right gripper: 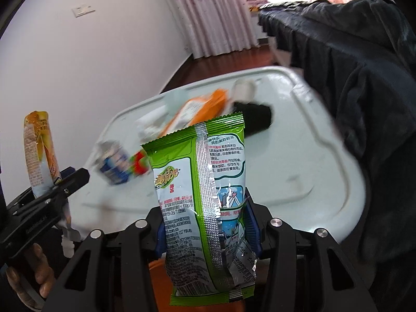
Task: Collect trash
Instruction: 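Lower both held items into the orange bucket and open both tools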
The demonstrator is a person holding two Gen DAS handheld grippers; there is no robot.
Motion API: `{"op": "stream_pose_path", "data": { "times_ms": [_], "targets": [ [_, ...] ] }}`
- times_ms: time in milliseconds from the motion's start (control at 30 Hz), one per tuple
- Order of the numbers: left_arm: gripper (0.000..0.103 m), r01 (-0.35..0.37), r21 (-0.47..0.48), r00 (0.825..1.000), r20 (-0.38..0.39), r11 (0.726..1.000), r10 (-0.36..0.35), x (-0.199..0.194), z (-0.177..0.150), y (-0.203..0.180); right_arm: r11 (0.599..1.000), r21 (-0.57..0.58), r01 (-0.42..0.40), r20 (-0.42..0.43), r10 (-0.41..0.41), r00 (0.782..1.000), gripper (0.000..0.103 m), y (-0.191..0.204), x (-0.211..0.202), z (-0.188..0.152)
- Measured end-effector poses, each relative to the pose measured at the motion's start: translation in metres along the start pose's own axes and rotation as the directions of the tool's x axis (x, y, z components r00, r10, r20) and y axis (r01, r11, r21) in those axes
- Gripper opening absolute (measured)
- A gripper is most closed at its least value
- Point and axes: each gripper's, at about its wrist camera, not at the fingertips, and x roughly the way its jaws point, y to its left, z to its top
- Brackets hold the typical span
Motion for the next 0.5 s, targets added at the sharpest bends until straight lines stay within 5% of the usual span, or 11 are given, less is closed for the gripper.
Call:
{"op": "stream_pose_path", "data": {
  "times_ms": [133, 267, 500],
  "targets": [
    [0.045, 0.028, 0.011, 0.998, -0.051, 1.000, -0.027, -0.025, -0.033, 0.010, 0.998, -0.021, -0.054, -0.019, 0.054, 0.998, 0.047, 0.030, -0.025, -0.027],
    [0.046, 0.027, -0.006, 0.991, -0.128, 1.000, -0.028, -0.031, -0.068, 0.022, 0.998, -0.060, -0.023, -0.032, 0.021, 0.999, 0.049, 0.055, -0.044, -0.059],
    [0.046, 0.060, -0.095, 0.914, -0.395, 0.994, -0.093, 0.020, -0.124, 0.032, 0.998, -0.047, 0.029, -0.226, -0.039, 0.973, 0.049, 0.057, -0.012, -0.119]
  ]
}}
